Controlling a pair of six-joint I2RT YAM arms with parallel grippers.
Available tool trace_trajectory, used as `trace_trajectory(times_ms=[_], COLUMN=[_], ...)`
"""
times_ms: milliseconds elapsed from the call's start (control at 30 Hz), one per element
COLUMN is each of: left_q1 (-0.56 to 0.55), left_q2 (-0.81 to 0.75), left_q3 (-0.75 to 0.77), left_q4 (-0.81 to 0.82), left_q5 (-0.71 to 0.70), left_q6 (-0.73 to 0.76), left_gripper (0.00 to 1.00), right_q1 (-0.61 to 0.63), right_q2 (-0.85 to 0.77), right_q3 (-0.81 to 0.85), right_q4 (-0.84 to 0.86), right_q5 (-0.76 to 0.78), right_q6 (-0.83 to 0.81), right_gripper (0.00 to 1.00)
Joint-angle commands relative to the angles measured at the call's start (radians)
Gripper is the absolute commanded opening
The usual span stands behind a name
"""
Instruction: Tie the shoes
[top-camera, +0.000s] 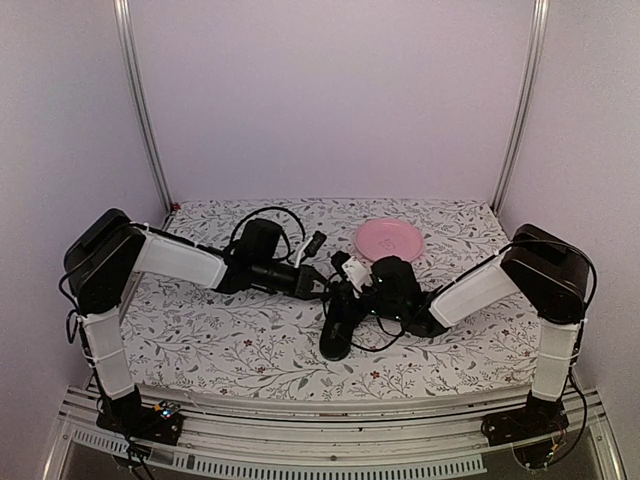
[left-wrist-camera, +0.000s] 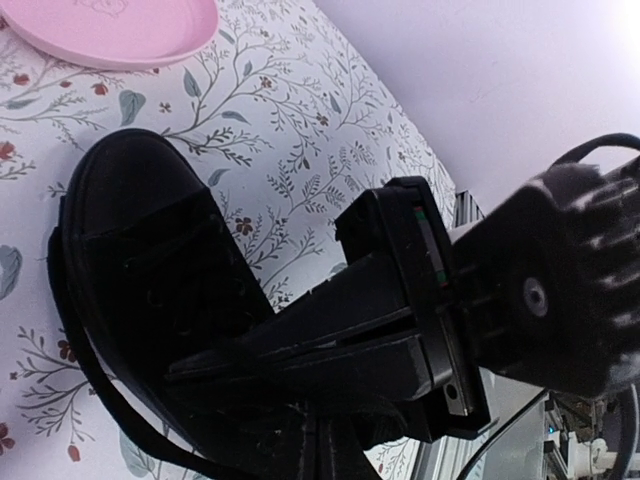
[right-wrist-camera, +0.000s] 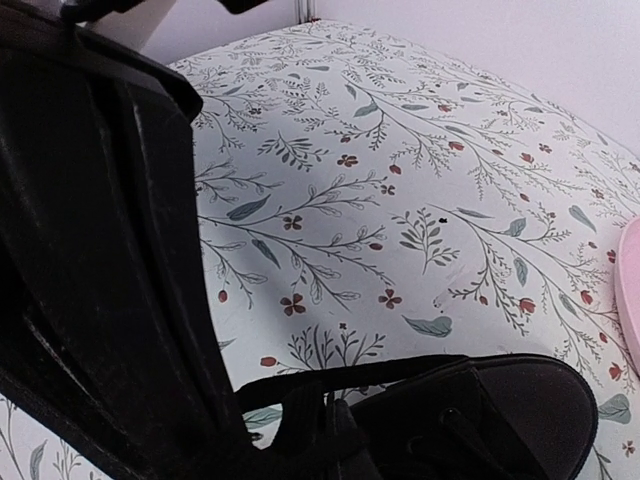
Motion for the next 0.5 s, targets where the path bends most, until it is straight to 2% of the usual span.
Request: trace_trajectory(times_ms=[0,233,467], left_q1=[-0.030,-0.052,-0.091], left_q2=[-0.032,-0.034,-0.024], left_q3=[-0.030,-0.106,-0.171], left_q4=[0.075,0.142,0.216], left_q5=[0.031,-0.012,-0.022], left_q6=[-0.041,-0.126,-0.204], left_gripper=[0.00,0.00,0.00], right_q1=[-0.010,-0.010,-0.011], right_q2=[0.053,0.030,0.036], right_q3=[0.032,-0.067,-0.131], right_q4=[0.060,0.299,0.487], right_q5=[0.004,0.104,0.041], right_q6=[0.064,0.175,0.237], right_gripper=[0.02,0.02,0.02])
